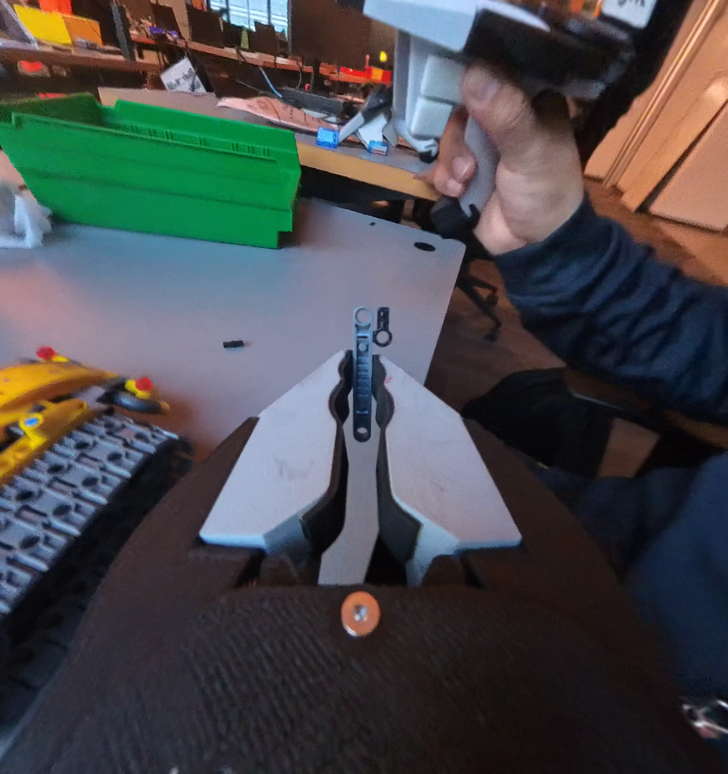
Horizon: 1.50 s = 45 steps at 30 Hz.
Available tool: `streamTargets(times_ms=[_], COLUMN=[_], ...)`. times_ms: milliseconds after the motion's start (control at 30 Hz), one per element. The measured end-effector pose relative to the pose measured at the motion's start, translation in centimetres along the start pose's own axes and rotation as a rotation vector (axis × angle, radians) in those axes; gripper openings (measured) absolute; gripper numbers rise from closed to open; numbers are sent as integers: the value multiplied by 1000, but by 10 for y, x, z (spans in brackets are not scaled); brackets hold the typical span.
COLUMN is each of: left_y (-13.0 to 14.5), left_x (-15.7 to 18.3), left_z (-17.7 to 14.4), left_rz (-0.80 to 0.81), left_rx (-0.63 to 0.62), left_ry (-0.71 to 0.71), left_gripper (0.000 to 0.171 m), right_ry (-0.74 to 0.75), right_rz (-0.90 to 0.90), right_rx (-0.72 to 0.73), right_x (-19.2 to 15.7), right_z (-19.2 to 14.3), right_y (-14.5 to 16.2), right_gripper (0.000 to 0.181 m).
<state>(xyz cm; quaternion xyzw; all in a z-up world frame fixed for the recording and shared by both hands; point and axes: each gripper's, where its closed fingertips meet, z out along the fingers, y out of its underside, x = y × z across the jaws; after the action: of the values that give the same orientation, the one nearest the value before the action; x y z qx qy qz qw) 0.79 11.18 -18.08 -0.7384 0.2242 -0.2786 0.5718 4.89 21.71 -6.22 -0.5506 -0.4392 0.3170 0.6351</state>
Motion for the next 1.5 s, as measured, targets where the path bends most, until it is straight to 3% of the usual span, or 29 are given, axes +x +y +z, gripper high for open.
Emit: streamTargets(times_ms=[67, 133, 300, 467, 533, 700, 767, 867, 1067, 1167, 1300, 1400, 1500], left_y=[7, 14, 22, 27, 27, 26, 26, 24, 17, 20, 26, 27, 28], left_x=[-3, 0, -3, -5, -6, -8, -9, -10, -12, -11, -14, -22, -20], left_z=[5, 7, 6, 8, 8, 7, 7, 7, 3, 4, 7, 5, 7], left_rz=[41, 46, 32, -59, -93, -145, -157, -159, -44, 79, 281, 459, 528], left_rx=[-58, -60, -83, -100, -99, -91, -91, -80, -24, -72, -164, -215, -224], left_ry=[-5, 16, 9, 55, 70, 93, 95, 88, -11, -88, -203, -306, -322], left_gripper=[5, 5, 6, 5, 5, 5, 5, 5, 5, 5, 5, 5, 5], right_ry=[-15, 77, 292, 306, 252, 220, 236, 124, -512, -713, -735, -697, -631], right_rz=[34, 3, -31, 125, 203, 270, 265, 299, 532, 576, 541, 555, 579], right_rx=[-24, -51, -199, -449, -546, -630, -598, -444, -393, -410, -434, -408, -432], right_x=[2, 22, 126, 219, 231, 244, 240, 191, -31, -114, -156, -159, -152], right_z=[3, 3, -11, -5, 3, 15, 15, 20, 3, -17, -21, -16, -7], right_y=[8, 22, 56, 112, 133, 153, 146, 113, 90, 90, 99, 100, 112], right_gripper=[0, 0, 0, 1, 12, 17, 18, 15, 12, 10, 11, 12, 13])
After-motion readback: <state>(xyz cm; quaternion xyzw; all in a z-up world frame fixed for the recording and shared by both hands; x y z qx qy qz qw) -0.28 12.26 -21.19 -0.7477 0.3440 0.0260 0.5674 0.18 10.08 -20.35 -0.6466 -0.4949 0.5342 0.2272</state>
